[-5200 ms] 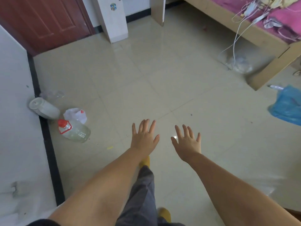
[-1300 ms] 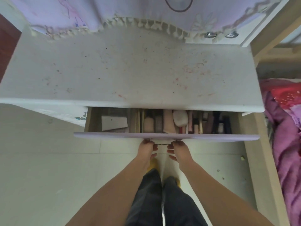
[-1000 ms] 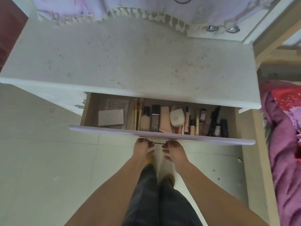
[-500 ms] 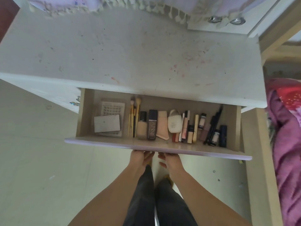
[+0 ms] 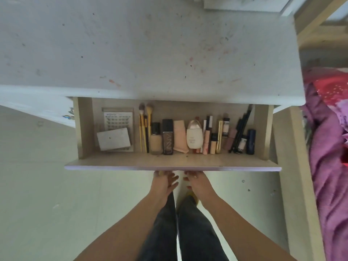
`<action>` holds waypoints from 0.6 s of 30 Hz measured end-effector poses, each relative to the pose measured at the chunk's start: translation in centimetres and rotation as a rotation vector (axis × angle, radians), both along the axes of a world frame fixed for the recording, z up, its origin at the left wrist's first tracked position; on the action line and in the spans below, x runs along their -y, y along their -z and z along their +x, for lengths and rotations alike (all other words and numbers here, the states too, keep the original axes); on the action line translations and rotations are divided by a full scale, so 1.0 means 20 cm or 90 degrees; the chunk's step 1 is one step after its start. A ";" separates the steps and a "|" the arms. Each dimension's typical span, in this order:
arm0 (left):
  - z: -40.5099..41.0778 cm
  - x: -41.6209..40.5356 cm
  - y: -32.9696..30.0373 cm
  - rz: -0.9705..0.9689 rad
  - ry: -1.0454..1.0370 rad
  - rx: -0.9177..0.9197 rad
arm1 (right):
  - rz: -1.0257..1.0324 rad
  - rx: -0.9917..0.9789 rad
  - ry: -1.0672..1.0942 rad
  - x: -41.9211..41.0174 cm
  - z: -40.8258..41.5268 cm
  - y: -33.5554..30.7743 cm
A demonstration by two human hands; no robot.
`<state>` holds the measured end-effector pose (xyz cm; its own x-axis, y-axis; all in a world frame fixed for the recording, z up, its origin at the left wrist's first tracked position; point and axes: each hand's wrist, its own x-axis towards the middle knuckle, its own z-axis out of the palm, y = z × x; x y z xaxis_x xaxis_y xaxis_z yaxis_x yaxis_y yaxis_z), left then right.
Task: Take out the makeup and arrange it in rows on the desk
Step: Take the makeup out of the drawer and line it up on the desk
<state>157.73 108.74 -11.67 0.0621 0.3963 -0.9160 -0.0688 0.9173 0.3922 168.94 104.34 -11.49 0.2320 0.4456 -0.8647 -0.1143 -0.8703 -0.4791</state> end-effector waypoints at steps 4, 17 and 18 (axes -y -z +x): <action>0.05 0.11 -0.20 -0.048 0.603 0.019 | 0.007 0.010 -0.225 0.11 0.13 -0.25; 0.85 -0.40 -0.31 0.684 0.938 -0.203 | 0.096 0.471 -0.262 -0.10 0.89 -0.21; 0.89 -0.42 -0.26 0.710 0.961 -0.254 | 0.092 0.482 -0.295 -0.13 0.89 -0.17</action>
<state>175.56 117.08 -6.38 0.7474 0.5530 -0.3684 0.6551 -0.5208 0.5473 186.76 107.01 -8.02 0.4866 0.7289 -0.4815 0.6245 -0.6757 -0.3918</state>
